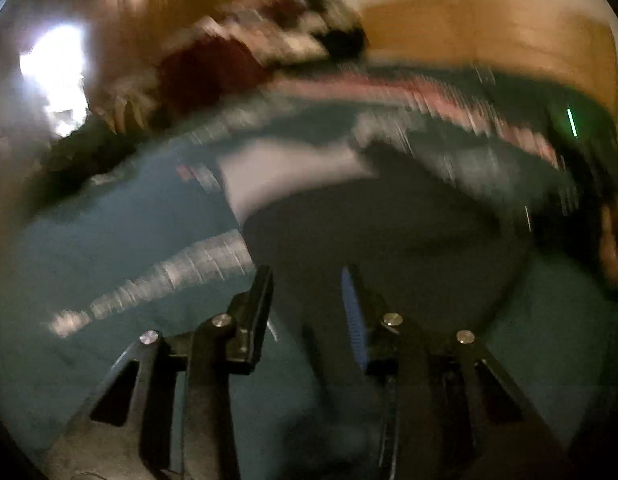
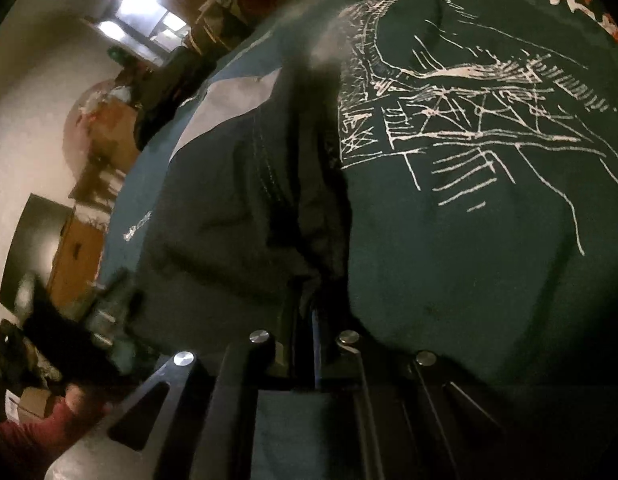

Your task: Fold large clothes

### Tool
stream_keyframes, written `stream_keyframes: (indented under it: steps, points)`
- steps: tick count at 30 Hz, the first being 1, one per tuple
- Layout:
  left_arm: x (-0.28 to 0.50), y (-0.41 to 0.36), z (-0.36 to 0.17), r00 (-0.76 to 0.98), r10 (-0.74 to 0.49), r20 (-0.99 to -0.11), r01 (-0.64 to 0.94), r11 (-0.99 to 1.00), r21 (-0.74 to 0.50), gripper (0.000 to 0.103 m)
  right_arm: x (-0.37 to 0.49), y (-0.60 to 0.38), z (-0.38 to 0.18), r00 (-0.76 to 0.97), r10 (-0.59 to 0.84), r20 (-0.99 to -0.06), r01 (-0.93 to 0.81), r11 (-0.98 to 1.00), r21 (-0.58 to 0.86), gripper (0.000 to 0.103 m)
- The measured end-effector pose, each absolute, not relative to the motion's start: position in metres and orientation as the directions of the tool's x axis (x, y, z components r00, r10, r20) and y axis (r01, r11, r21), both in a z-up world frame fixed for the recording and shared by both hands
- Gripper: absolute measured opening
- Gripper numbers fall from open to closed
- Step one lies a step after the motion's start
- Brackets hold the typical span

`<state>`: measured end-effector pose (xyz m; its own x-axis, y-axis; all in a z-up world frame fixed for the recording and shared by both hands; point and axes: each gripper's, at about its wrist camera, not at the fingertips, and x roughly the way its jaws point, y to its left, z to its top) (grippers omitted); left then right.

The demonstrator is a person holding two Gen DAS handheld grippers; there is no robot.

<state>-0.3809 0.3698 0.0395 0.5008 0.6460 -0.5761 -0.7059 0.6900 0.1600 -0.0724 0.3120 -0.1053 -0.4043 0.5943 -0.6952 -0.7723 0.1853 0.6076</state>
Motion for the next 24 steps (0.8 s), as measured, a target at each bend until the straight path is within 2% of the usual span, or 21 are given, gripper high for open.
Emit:
stream_keyframes:
  steps: [2, 3, 5, 6, 9, 10, 13, 15, 16, 17, 19, 20, 23, 24]
  points:
    - [-0.363, 0.408, 0.039, 0.493, 0.667, -0.559, -0.71, 0.679, 0.185, 0.043, -0.074, 0.312, -0.103, -0.4, 0.589, -0.702, -0.785, 0.175, 0.595, 0.005]
    - [-0.355, 0.423, 0.031, 0.477, 0.669, -0.57, -0.707, 0.677, 0.203, 0.047, -0.074, 0.313, -0.103, -0.401, 0.588, -0.702, -0.785, 0.174, 0.594, 0.005]
    - [-0.324, 0.474, -0.028, 0.308, 0.631, -0.712, -0.675, 0.672, 0.304, 0.049, -0.073, 0.311, -0.104, -0.406, 0.593, -0.696, -0.777, 0.177, 0.604, 0.004]
    - [-0.324, 0.485, -0.042, 0.313, 0.589, -0.745, -0.684, 0.684, 0.254, 0.049, -0.072, 0.31, -0.105, -0.408, 0.597, -0.691, -0.771, 0.181, 0.611, 0.004]
    - [-0.332, 0.481, -0.016, 0.377, 0.593, -0.712, -0.685, 0.696, 0.217, 0.044, -0.071, 0.308, -0.104, -0.403, 0.599, -0.692, -0.765, 0.194, 0.614, 0.002]
    - [-0.338, 0.478, -0.002, 0.412, 0.604, -0.682, -0.693, 0.694, 0.196, 0.044, -0.074, 0.309, -0.1, -0.395, 0.584, -0.709, -0.787, 0.185, 0.589, 0.004]
    - [-0.36, 0.497, 0.032, 0.479, 0.662, -0.576, -0.743, 0.655, 0.136, 0.044, -0.087, 0.307, -0.072, -0.374, 0.526, -0.763, -0.863, 0.105, 0.495, 0.023]
    - [-0.356, 0.525, 0.04, 0.489, 0.675, -0.552, -0.763, 0.638, 0.104, 0.046, -0.083, 0.302, -0.044, -0.34, 0.553, -0.761, -0.889, 0.073, 0.451, 0.028]
    - [-0.356, 0.532, 0.036, 0.484, 0.68, -0.551, -0.767, 0.633, 0.106, 0.046, -0.076, 0.304, -0.024, -0.327, 0.597, -0.732, -0.89, 0.065, 0.451, 0.039]
    - [-0.344, 0.548, 0.028, 0.477, 0.672, -0.566, -0.765, 0.635, 0.107, 0.046, -0.071, 0.31, -0.014, -0.319, 0.628, -0.71, -0.89, 0.058, 0.451, 0.043]
    - [-0.328, 0.565, 0.008, 0.441, 0.657, -0.611, -0.767, 0.63, 0.124, 0.046, -0.065, 0.352, 0.0, -0.296, 0.69, -0.66, -0.904, 0.02, 0.426, 0.043]
    - [-0.312, 0.581, -0.008, 0.393, 0.653, -0.648, -0.77, 0.618, 0.156, 0.046, -0.065, 0.384, -0.002, -0.279, 0.695, -0.663, -0.919, 0.008, 0.395, 0.039]
    - [-0.299, 0.602, -0.042, 0.302, 0.604, -0.738, -0.78, 0.602, 0.173, 0.049, -0.058, 0.473, -0.029, -0.252, 0.658, -0.709, -0.933, 0.03, 0.359, 0.028]
    - [-0.295, 0.61, -0.054, 0.284, 0.571, -0.77, -0.776, 0.608, 0.165, 0.05, -0.055, 0.501, -0.044, -0.227, 0.63, -0.743, -0.939, 0.062, 0.34, 0.028]
